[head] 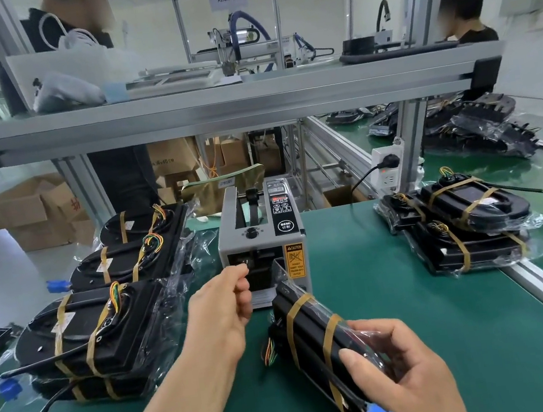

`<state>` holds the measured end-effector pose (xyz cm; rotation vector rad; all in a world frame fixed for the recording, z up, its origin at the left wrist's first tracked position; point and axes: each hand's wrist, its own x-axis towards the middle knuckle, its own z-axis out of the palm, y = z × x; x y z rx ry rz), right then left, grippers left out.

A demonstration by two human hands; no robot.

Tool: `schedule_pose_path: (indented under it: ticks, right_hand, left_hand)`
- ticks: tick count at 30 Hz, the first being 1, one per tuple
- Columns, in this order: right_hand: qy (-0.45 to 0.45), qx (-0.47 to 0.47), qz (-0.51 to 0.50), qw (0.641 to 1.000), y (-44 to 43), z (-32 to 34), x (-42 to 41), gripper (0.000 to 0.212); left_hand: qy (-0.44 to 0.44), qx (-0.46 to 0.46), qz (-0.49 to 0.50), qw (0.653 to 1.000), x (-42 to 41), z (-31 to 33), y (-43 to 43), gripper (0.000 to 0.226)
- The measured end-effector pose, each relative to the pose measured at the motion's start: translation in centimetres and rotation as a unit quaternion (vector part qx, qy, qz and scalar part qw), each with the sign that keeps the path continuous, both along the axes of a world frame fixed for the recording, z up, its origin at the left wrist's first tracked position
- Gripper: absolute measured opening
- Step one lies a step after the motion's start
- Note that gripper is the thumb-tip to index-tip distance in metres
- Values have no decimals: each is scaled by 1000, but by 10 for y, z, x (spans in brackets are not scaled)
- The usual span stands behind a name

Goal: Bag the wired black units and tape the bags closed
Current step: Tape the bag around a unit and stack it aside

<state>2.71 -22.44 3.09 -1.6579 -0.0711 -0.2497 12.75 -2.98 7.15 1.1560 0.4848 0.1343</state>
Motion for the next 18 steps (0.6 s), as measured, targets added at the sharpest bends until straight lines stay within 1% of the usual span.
schedule_pose_path:
  ticks: [3, 5, 7, 9, 18]
  right_hand:
    - [-2, -7, 4, 1000, 2, -3, 0, 34]
    - [-6, -10, 4, 1000, 2, -4, -1, 35]
    - [-9, -14, 3, 1000, 2, -3, -1, 36]
    - [-12, -15, 3, 1000, 3, -2, 0, 36]
    - [-17, -17, 9, 1000, 3, -2, -1, 38]
  left_hand:
    - [-43, 66, -71, 994, -20, 6, 10, 24]
    - [-62, 126, -128, 982, -31, 8, 11, 23]
    - [-64, 198, -168, 963, -37, 9, 10, 27]
    - [-58, 246, -178, 951, -39, 9, 7, 33]
    - [-62, 258, -167, 950, -31, 2, 3, 27]
